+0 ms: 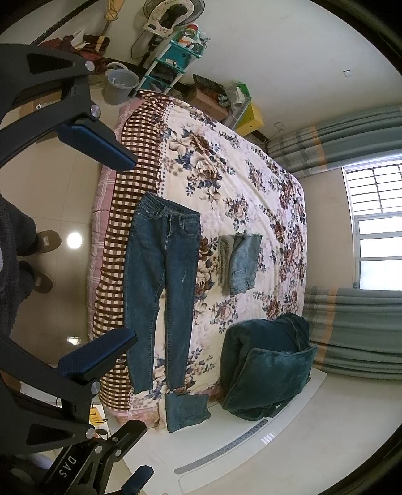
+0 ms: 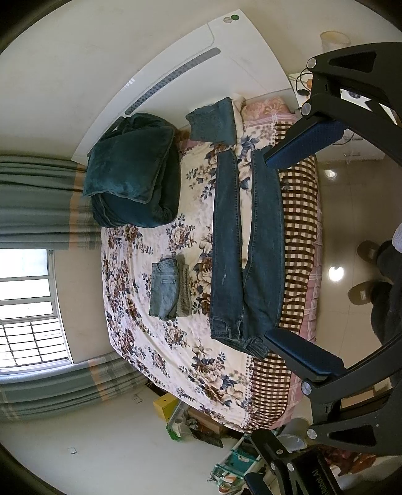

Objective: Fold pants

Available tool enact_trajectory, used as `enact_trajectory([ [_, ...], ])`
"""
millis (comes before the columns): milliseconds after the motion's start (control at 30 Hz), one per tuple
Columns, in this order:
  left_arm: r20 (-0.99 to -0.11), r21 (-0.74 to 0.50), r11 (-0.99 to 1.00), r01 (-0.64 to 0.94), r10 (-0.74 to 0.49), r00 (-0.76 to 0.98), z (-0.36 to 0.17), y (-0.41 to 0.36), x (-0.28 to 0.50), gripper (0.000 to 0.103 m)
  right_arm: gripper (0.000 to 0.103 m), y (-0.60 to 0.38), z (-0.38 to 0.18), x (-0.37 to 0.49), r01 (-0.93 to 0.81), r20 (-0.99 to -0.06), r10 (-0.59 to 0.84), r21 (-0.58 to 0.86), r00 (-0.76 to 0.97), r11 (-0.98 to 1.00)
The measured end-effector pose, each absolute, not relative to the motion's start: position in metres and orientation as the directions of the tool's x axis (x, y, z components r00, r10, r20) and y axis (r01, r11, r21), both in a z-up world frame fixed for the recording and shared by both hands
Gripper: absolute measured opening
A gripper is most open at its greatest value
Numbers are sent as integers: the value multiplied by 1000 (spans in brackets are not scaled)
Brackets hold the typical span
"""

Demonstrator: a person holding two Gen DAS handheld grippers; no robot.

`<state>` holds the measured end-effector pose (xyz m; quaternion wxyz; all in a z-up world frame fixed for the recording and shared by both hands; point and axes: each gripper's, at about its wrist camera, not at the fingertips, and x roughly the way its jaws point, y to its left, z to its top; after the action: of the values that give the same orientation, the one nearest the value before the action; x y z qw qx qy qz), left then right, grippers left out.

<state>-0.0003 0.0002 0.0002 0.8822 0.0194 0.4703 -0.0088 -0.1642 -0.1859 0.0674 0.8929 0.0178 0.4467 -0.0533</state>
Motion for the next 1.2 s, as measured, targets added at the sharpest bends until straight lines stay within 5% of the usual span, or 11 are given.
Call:
enact_trajectory([
  [1200, -825, 28, 999, 33, 5, 564, 1, 2, 1, 103, 103, -185, 65, -166, 115, -803, -80, -14, 590, 993],
])
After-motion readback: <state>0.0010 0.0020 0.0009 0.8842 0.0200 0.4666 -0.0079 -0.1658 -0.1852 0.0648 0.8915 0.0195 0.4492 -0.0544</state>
